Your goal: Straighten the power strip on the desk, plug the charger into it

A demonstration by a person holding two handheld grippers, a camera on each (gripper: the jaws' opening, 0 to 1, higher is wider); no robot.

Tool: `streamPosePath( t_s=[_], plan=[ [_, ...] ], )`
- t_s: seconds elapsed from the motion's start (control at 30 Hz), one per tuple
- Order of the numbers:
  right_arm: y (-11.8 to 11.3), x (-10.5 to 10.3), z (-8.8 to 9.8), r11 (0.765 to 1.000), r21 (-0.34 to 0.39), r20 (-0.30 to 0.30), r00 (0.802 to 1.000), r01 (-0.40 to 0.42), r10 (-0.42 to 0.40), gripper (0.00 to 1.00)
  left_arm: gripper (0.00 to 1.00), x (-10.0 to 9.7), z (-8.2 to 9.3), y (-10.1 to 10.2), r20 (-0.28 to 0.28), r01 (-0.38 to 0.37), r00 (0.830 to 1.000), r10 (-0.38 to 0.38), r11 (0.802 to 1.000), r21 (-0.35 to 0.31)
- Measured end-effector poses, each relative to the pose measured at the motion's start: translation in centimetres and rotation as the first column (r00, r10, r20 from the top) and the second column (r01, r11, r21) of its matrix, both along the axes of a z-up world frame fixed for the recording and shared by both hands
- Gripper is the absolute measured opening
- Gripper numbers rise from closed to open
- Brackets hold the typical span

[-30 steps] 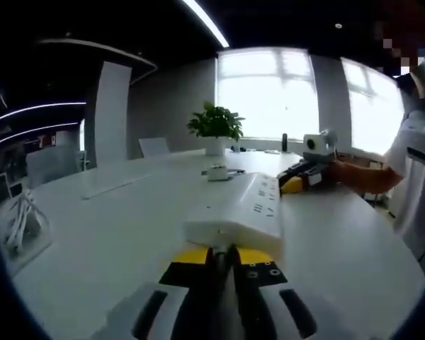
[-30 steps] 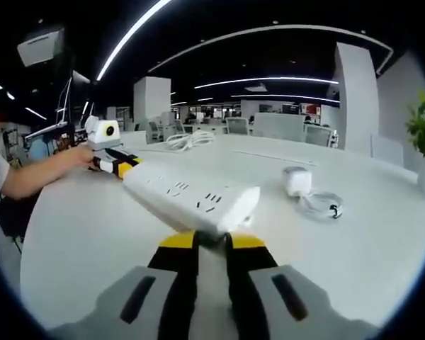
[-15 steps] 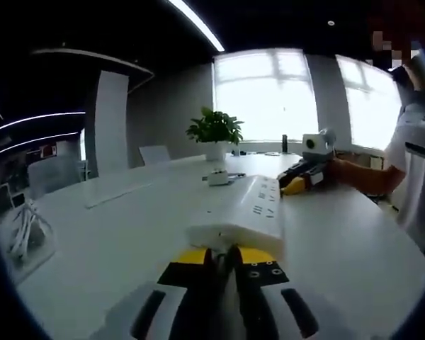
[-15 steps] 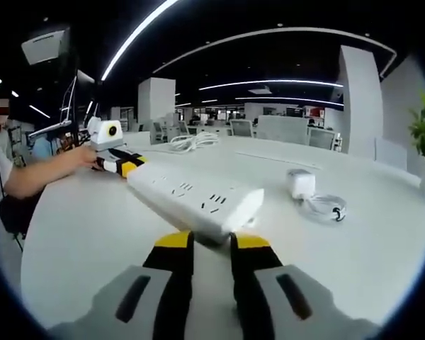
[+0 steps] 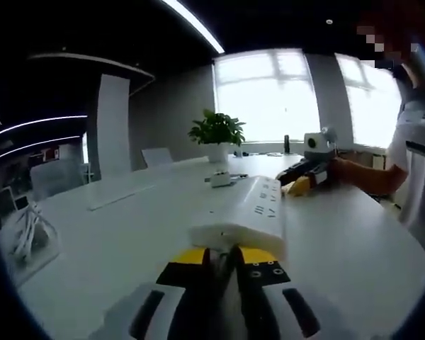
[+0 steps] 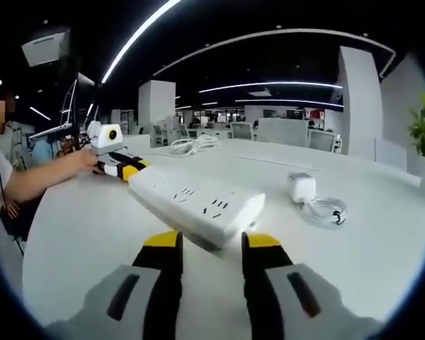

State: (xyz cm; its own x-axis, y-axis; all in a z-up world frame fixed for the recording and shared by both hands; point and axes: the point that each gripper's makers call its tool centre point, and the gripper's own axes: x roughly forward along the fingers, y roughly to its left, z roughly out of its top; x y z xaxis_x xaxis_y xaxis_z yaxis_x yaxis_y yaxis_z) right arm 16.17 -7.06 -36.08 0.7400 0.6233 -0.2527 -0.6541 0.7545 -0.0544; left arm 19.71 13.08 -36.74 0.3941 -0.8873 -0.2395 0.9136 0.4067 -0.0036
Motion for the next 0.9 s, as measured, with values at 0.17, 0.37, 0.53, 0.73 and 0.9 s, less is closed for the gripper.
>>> streamPosePath(
  t_s=[0.17,0.37,0.53,0.73,0.9],
  plan=[
    [0.0,0.1,0.5,1.0,0.013,0.014,1.0,0.001,-0.002,0.33,0.18,-0.1,0.0,0.0,-0.001,-0.001,1.0,0.001,1.0,-0.001],
    [-0.8,0.4,1.8,0.996,0.086,0.037,0.999,0.03,-0.033,0.33,0.18,-0.1,0.0,0.1,-0.012,-0.004,1.0,0.004,1.0,-0.005],
    [-1.4,0.6,2.5,0.99,0.13,0.045,0.998,0.046,-0.052,0.33,0.18,-0.1,0.0,0.1,-0.011,-0.004,1.0,0.004,1.0,-0.005],
    [-2.0,1.1,3.0,0.984,0.162,0.047,0.996,0.073,-0.081,0.32,0.18,-0.2,-0.1,0.1,-0.028,-0.005,1.0,0.005,1.0,-0.009],
    [-2.2,1.4,3.0,0.982,0.169,0.042,0.995,0.087,-0.095,0.32,0.18,-0.2,-0.1,0.2,-0.03,-0.007,1.0,0.007,1.0,-0.009]
  ],
)
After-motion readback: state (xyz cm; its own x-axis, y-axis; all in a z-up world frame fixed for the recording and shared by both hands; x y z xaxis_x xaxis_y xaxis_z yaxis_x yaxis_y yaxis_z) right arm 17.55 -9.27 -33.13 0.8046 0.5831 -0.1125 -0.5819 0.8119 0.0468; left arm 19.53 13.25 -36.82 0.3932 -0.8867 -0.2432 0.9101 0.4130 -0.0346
